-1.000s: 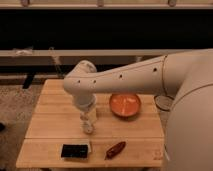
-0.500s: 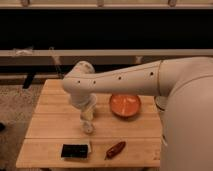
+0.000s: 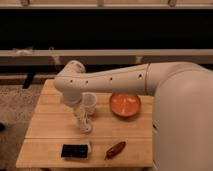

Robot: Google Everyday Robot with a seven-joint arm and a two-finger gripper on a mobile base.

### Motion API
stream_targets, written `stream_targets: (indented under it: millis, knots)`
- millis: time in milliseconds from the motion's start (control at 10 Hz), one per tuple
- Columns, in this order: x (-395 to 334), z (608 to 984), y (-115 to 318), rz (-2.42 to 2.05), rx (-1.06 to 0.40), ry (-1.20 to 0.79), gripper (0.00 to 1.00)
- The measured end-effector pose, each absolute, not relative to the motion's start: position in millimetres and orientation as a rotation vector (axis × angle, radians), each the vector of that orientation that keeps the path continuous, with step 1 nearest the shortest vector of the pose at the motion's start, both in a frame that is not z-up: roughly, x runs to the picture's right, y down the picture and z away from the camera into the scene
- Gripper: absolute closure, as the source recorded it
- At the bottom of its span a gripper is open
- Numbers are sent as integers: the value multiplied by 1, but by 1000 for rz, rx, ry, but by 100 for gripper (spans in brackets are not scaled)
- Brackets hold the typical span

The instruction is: Knock the bottle over

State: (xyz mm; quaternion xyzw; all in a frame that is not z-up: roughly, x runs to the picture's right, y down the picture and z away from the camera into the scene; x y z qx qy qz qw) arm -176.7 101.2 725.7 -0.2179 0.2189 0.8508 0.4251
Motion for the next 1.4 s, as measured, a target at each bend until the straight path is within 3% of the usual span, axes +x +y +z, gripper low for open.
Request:
stream_targets:
  millis: [1400]
  knots:
    - [-191,725,96,2105,-530,555,20]
